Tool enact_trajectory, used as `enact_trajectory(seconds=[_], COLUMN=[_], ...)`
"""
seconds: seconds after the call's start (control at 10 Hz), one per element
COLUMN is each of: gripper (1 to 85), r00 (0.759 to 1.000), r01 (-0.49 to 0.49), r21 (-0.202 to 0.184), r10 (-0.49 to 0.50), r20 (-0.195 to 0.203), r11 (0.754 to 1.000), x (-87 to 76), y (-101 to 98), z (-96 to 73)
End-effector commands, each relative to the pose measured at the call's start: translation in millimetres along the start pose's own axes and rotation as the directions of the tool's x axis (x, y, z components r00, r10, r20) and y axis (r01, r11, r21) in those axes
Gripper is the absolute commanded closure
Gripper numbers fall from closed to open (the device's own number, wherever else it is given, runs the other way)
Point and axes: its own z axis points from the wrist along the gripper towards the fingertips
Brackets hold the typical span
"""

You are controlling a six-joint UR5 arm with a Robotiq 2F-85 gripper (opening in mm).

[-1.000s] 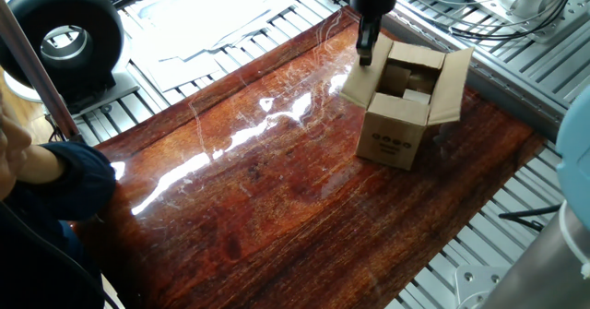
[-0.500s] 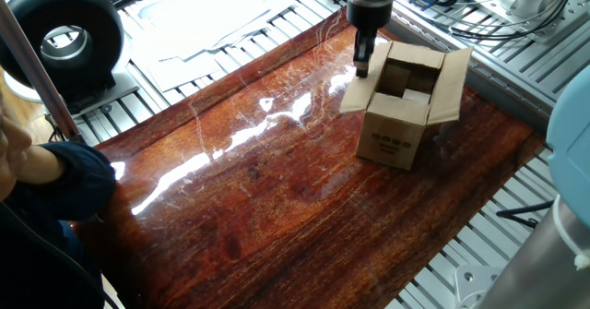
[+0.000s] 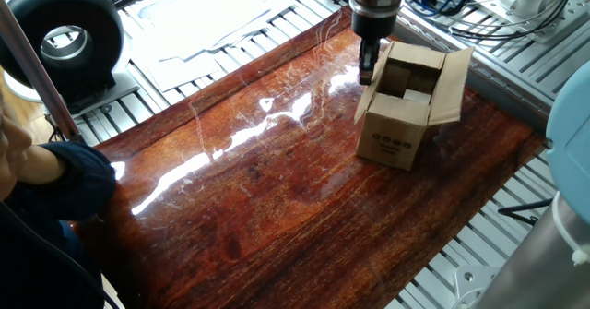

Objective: Open a box

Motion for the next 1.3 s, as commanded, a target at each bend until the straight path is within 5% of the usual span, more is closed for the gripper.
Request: enact_trajectory(seconds=[0.0,0.3,0.6,1.0,1.2], gripper=[84.7,84.7,84.7,84.7,84.7], r00=[1.0,0.997,0.992,0.998,0.999], r01=[0.0,0.013,0.059,0.035,0.045], r21=[-0.013,0.02,0.087,0.044,0.055], r10=[0.001,-0.012,-0.049,-0.033,-0.044], r20=[0.007,-0.07,-0.117,-0.051,-0.016], r11=[1.0,1.0,0.994,0.998,0.997], x=[2.6,8.9,19.8,40.7,56.2], y=[0.9,1.0,-9.0,-11.5,-21.1], z=[-1.3,-50.6,-75.0,-56.3,-38.8])
